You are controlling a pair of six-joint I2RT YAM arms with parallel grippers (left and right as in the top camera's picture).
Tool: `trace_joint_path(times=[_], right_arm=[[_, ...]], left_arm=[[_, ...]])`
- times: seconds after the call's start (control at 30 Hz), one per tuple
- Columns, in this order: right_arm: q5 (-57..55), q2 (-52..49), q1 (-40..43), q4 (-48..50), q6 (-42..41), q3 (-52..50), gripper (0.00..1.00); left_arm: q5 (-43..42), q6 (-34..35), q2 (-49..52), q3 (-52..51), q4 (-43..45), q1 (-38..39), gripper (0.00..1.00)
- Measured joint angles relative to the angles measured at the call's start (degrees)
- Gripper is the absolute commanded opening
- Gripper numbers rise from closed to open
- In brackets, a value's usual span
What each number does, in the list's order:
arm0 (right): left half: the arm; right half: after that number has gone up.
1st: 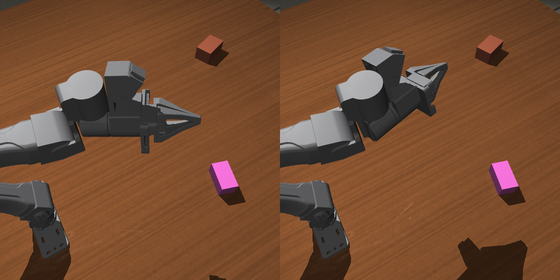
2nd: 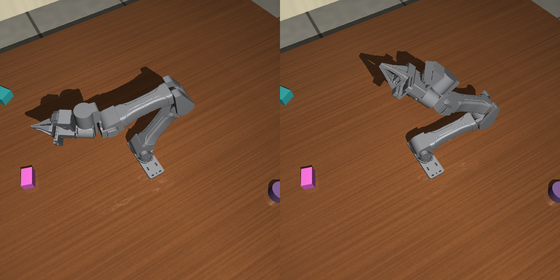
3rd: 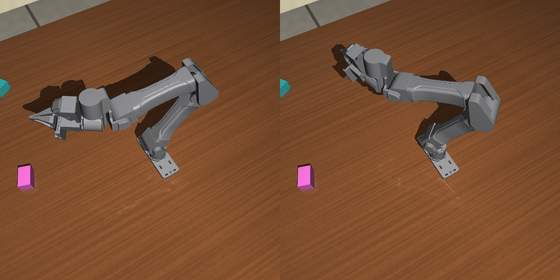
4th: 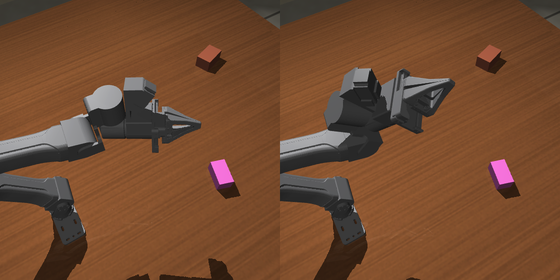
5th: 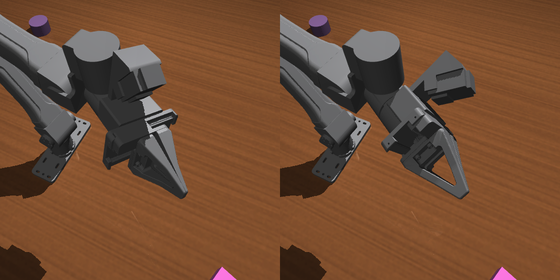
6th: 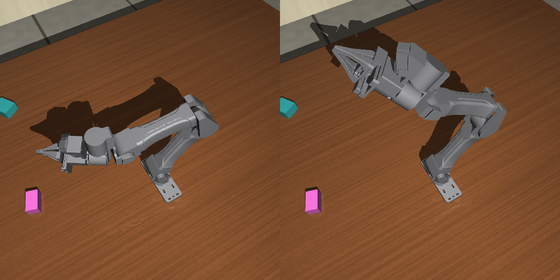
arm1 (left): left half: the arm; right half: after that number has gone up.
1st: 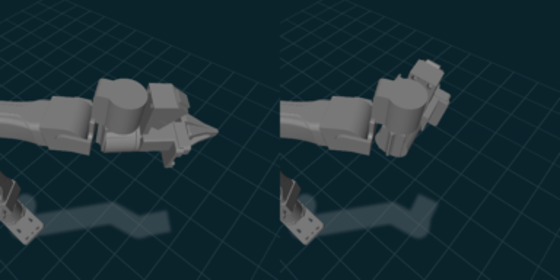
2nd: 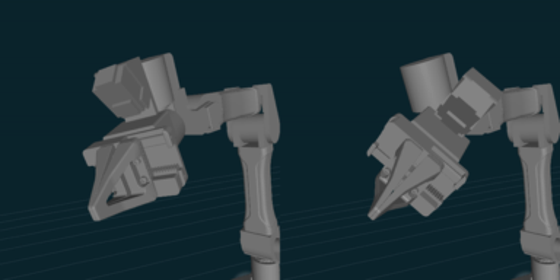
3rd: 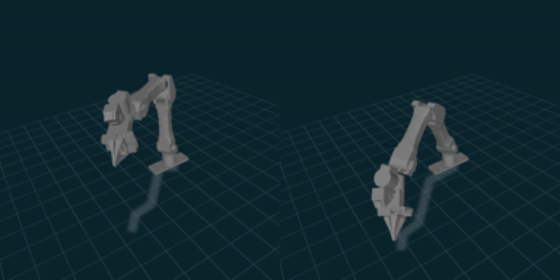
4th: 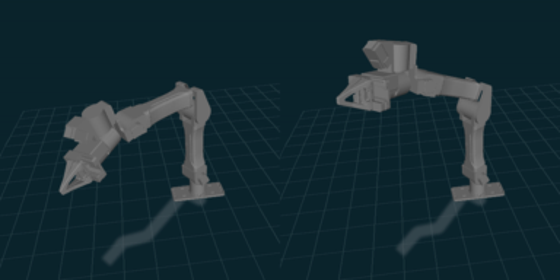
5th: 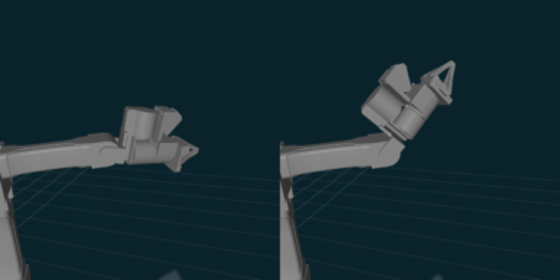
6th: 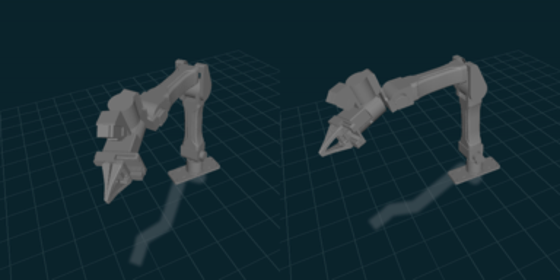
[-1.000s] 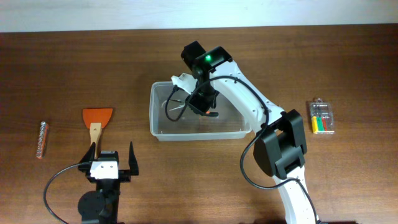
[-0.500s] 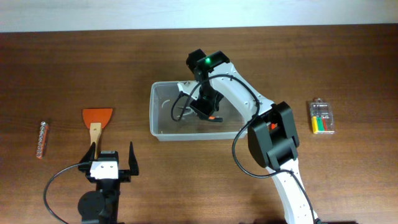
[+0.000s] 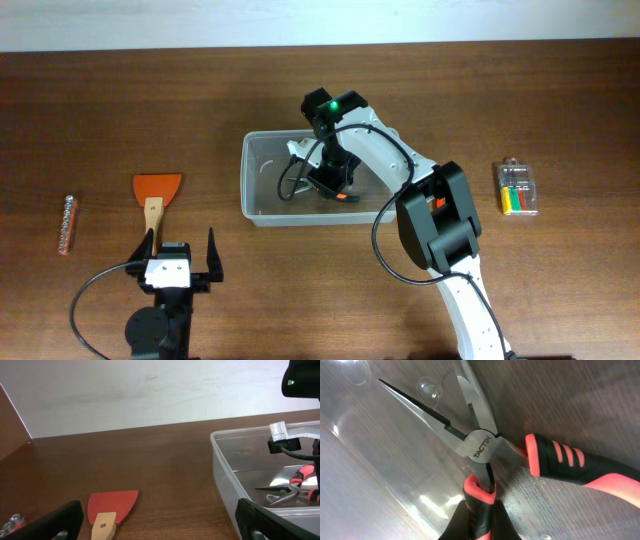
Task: Pack container
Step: 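Lower the pliers into the container and open the right gripper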
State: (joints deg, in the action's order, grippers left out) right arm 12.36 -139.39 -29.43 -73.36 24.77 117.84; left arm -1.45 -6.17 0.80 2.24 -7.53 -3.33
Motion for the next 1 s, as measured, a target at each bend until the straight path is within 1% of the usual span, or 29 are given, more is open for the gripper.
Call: trace_joint_path(times=[0.03, 0.1, 0.17, 0.4, 0.47, 0.5, 0.57, 0.6, 0.63, 0.67, 0.73, 0.87, 1.0], right_arm=[[0.0, 0.0, 0.0, -0.02, 0.2, 0.0, 0.17], [0.07, 0.0, 0.0, -0.04, 0.24, -0.15, 0.2], [0.07, 0.0, 0.0, -0.26, 0.15, -0.52, 0.25], [0.22, -0.02, 0.0, -4.11, 0.48, 0.0, 0.3], [0.15, -0.07, 0.0, -6.64, 0.42, 1.81, 0.33], [-0.04, -0.07, 0.0, -8.04, 0.42, 3.54, 0.37], [-0.83, -0.07, 0.0, -11.06, 0.46, 7.8, 0.52], [-1.14, -0.07, 0.0, -12.11, 0.11, 9.62, 0.63], [-1.38, -0.07, 0.0, -13.46, -0.02, 12.2, 0.71], [-1.73, -0.07, 0.0, -14.43, 0.0, 14.56, 0.84], [-2.14, -0.07, 0.04, -16.61, 0.33, 19.43, 0.99], [-3.54, 0.33, 0.17, -20.22, 0.61, 26.99, 0.99], [-7.28, 2.14, 1.11, -23.45, 0.04, 30.47, 0.99]], left_arm=[[0.0, 0.0, -0.02, 0.0, 0.0, 0.0, 0.99], [0.0, 0.0, 0.0, 0.0, 0.0, 0.0, 0.99], [0.0, 0.0, 0.0, 0.0, 0.0, 0.0, 0.99], [0.0, 0.0, 0.0, 0.0, 0.0, 0.0, 0.99], [0.0, 0.0, 0.0, 0.0, 0.02, 0.0, 0.99], [0.0, 0.0, 0.0, 0.0, 0.0, 0.0, 0.99], [0.0, 0.0, 0.0, 0.0, 0.02, 0.0, 0.99], [0.0, 0.0, -0.02, 0.0, 0.0, 0.0, 0.99], [0.0, 0.0, 0.0, 0.0, 0.0, 0.0, 0.99], [0.0, 0.0, 0.0, 0.0, 0.0, 0.0, 0.99], [0.0, 0.0, -0.02, 0.0, 0.0, 0.0, 0.99], [0.0, 0.0, 0.0, 0.0, 0.0, 0.0, 0.99], [0.0, 0.0, 0.0, 0.0, 0.0, 0.0, 0.99]])
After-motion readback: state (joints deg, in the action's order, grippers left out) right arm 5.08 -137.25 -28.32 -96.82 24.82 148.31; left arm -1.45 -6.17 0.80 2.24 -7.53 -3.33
